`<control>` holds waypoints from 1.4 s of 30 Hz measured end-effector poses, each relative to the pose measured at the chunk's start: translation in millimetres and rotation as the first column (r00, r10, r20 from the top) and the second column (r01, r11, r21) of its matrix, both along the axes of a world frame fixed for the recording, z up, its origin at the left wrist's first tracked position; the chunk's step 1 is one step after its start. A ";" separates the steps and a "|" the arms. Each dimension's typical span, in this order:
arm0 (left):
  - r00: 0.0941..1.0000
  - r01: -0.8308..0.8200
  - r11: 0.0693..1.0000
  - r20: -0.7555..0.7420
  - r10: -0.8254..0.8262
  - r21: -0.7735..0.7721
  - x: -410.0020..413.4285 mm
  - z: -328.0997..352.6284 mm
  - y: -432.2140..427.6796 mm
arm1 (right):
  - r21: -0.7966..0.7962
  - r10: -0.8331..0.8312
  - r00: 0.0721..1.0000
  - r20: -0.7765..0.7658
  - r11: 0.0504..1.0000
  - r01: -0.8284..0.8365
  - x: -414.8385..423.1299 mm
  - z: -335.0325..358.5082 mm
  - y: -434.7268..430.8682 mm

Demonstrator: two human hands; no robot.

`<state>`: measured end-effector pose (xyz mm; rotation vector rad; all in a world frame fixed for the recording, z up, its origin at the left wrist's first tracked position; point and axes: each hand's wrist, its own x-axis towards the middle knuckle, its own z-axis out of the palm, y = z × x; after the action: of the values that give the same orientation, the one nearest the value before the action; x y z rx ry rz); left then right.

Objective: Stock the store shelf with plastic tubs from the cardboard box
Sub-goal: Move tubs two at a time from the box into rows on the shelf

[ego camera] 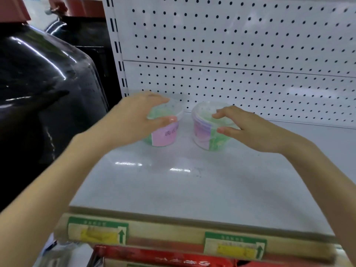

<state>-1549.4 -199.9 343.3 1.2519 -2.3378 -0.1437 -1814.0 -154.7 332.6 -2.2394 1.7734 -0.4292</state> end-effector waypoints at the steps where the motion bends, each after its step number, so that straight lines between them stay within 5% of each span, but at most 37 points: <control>1: 0.998 -0.007 1.000 0.067 0.009 -0.029 -7.6 -6.2 -0.7 | 0.007 0.002 1.000 0.005 1.000 -0.002 -0.2 0.9 -0.2; 5: 0.982 -0.001 1.000 0.189 0.005 -0.026 -9.7 -14.4 -17.6 | -0.037 -0.073 0.997 0.009 0.997 0.074 7.0 0.9 2.1; 10: 0.979 -0.050 0.999 0.197 0.050 -0.003 12.5 -6.4 -42.5 | -0.281 -0.130 0.978 -0.166 0.956 0.080 25.8 -10.4 -5.3; 15: 0.970 -0.142 0.988 0.209 0.126 0.061 17.8 -1.7 -49.2 | -0.071 0.014 0.999 -0.046 0.997 -0.017 3.7 -2.3 -33.9; 17: 0.971 -0.144 0.986 0.206 0.124 0.085 18.7 -6.8 -52.1 | -0.081 0.006 0.992 -0.127 0.997 -0.017 -8.5 3.7 -41.4; 20: 0.982 -0.128 0.982 0.160 0.104 0.142 20.7 -10.2 -57.6 | -0.046 -0.015 1.000 -0.018 0.999 0.014 -6.9 4.4 -43.5; 25: 0.977 -0.137 0.979 0.184 0.109 0.149 18.9 -11.2 -71.0 | -0.159 -0.040 0.989 -0.140 0.987 0.017 22.4 -10.1 -57.3; 42: 0.989 -0.122 0.971 0.111 0.101 0.206 20.2 -17.8 -104.4 | -0.171 -0.054 0.997 -0.059 0.984 0.043 46.9 -18.1 -98.3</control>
<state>-1529.2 -304.2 325.5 1.5231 -2.3781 -0.3074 -1767.2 -253.0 314.5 -2.3516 1.8917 -0.5437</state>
